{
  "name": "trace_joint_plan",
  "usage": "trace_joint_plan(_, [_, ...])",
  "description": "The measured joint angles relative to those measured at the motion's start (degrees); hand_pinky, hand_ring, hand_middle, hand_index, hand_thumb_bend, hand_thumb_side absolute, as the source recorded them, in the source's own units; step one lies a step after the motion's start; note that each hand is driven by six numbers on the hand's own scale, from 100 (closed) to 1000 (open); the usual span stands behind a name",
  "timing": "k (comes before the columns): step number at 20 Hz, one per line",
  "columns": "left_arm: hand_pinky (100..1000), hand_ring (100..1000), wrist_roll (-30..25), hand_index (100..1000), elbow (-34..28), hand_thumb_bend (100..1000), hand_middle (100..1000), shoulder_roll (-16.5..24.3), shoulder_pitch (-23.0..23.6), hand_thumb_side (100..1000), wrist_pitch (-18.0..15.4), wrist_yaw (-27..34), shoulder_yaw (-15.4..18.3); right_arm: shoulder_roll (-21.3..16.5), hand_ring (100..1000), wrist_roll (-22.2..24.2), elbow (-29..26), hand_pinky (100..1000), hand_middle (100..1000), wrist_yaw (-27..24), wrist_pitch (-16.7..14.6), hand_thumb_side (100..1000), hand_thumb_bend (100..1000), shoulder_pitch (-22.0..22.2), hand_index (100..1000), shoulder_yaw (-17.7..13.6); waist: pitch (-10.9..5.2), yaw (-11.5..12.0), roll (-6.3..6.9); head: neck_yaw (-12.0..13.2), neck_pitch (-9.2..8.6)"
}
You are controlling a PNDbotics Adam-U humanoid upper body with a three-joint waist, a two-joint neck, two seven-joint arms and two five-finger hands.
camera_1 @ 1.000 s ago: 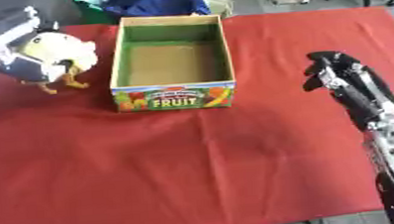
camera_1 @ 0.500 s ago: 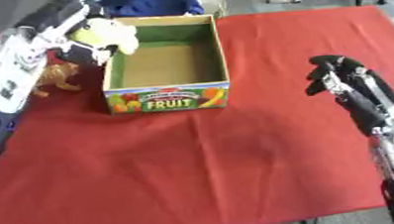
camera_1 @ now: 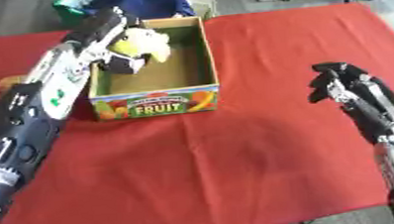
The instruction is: Pick up objects on the table and place them in the box.
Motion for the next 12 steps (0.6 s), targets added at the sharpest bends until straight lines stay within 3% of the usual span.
trace_joint_plan(6, [663, 618, 2.3, 736, 3.3, 342, 578, -1.1, 0.1, 120, -0.5, -4.4, 0.0, 0.0, 526, 0.2, 0.0, 569, 546, 0.0, 0.0, 587, 100, -0.3, 771, 0.1, 0.19, -0.7, 0.19, 0.1, -0.04])
trace_joint_plan(9, [749, 759, 2.5, 812, 4.2, 617, 740, -1.1, 0.5, 397, 0.5, -6.8, 0.2, 0.0, 526, 0.3, 0.0, 569, 546, 0.0, 0.0, 590, 100, -0.3, 771, 0.1, 0.21, -0.8, 0.24, 0.1, -0.04])
trace_joint_plan(12, [793, 808, 3.3, 843, 4.4, 771, 788, -1.1, 0.7, 511, 1.4, -8.3, 0.5, 0.0, 526, 0.3, 0.0, 569, 546, 0.0, 0.0, 590, 100, -0.3, 771, 0.1, 0.22, -0.8, 0.25, 0.1, -0.04])
